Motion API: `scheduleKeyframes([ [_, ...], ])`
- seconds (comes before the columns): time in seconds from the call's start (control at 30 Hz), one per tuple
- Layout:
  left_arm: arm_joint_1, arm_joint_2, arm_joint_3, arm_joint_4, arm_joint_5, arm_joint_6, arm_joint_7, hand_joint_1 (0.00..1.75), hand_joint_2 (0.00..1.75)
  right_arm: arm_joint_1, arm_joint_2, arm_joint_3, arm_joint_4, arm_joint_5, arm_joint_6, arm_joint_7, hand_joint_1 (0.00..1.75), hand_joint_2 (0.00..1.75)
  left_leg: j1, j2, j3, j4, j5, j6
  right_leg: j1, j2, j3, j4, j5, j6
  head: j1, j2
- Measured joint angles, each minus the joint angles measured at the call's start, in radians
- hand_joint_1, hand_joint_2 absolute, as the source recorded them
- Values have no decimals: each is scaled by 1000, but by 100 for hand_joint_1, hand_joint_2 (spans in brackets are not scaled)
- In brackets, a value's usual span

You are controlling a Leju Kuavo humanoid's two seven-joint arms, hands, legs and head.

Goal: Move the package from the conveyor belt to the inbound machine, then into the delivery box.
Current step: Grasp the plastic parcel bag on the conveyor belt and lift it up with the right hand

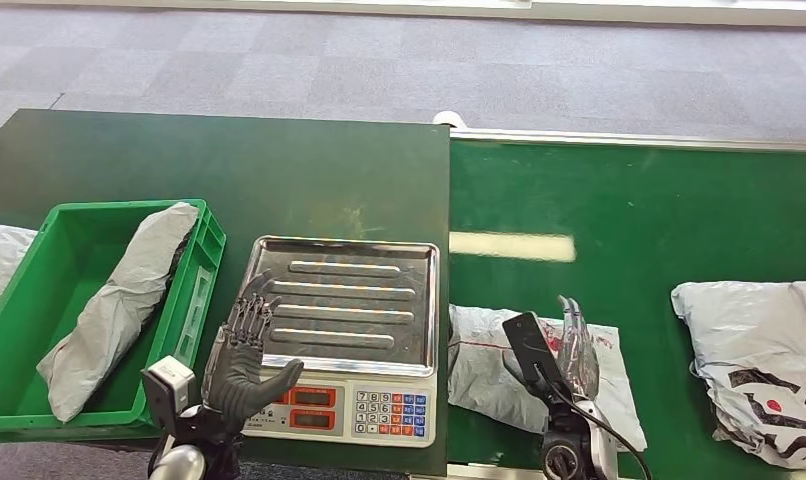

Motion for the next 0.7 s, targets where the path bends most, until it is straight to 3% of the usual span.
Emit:
scheduleKeyframes([
  [0.7,-14,8,11,-1,2,4,2,0,175,-43,-26,-16,187,55,104,67,0,175,0,0,1,0,0,0,0,0,1,0,0,0,0,0],
])
